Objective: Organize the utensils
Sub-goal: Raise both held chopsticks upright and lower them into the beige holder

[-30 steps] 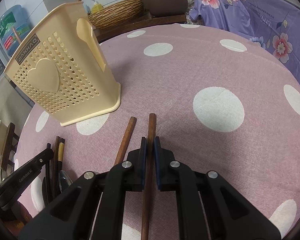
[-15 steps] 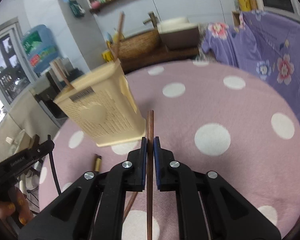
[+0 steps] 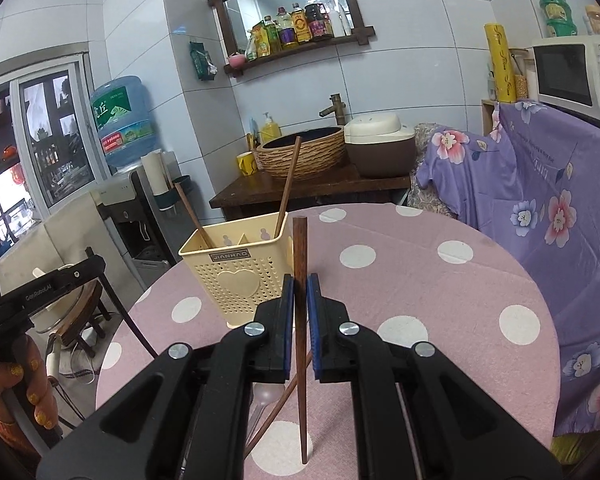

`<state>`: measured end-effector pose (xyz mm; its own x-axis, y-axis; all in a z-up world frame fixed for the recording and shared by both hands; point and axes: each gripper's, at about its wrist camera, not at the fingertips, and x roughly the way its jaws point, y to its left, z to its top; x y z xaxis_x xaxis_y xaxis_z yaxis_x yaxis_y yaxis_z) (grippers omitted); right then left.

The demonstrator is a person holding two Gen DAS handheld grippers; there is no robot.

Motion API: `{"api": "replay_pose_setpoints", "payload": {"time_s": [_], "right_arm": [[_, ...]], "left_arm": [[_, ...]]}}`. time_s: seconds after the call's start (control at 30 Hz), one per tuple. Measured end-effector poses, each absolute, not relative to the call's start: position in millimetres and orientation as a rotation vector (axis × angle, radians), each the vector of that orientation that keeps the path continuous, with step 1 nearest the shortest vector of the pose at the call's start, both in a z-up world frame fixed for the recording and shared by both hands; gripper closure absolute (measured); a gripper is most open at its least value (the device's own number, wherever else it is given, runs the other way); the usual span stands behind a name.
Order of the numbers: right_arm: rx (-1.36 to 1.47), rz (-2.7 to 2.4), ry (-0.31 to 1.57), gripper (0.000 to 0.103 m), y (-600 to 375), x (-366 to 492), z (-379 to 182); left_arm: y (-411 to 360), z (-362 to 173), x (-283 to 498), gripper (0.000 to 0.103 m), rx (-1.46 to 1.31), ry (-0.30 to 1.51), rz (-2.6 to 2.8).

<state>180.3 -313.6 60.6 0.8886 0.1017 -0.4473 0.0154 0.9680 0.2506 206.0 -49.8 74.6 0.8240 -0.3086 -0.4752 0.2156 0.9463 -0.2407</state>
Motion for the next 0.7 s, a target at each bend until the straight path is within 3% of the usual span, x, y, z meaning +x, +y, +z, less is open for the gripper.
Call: {"api": "replay_pose_setpoints", "payload": {"time_s": [0.47,0.7], "right_arm": [[0.219,0.083,0.459,0.096,-307,189,88],[0.210,0.119,0.417,0.096,-302,219,150]], "left_arm": [[-47,98,206,0.094,-0.195,0.498,-0.327],[-48,155,223,0.094,-0.206,0.440,-0.361]]}}
